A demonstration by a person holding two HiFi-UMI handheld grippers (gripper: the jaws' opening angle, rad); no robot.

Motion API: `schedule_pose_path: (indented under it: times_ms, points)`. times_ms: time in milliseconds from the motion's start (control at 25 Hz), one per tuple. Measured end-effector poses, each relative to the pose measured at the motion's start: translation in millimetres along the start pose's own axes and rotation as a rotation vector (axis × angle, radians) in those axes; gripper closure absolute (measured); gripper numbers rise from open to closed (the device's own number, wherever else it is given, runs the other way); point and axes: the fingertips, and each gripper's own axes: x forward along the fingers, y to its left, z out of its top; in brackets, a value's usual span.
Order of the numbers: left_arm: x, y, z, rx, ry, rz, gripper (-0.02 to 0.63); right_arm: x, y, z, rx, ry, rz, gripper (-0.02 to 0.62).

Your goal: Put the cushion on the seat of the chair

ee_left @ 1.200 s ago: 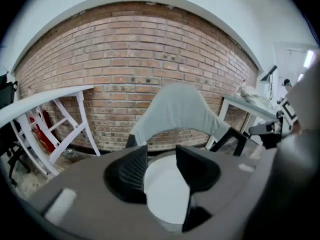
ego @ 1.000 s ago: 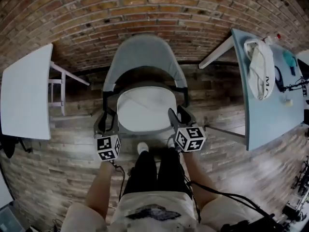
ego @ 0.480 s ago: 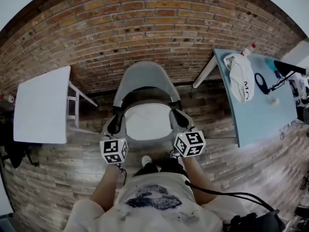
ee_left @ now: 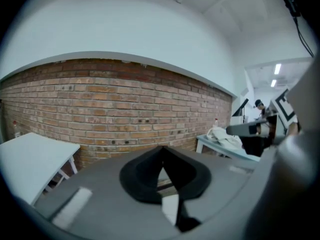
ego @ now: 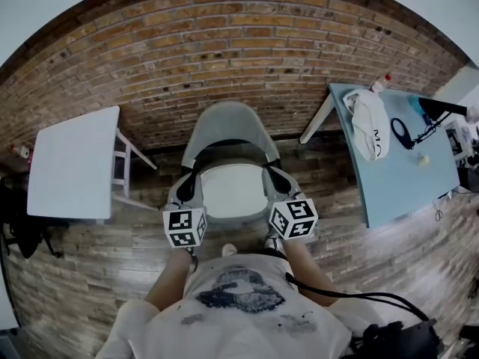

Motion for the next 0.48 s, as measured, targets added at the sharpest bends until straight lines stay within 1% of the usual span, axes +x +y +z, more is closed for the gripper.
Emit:
schedule_pose_path:
  times_ms: [200,480]
  points:
    - [-5.5,-9.0,5.8,-0.023,-0.007,-0.021,0.615,-5.2,3.6,7.5,-0.013,-0.009,-0.004,0.597]
    - [-5.0,-7.9,8.2,-0.019,-0.018,-0.031,0.615,-5.5,7.0,6.8,-0.012,-0.017,-0.004,0.597]
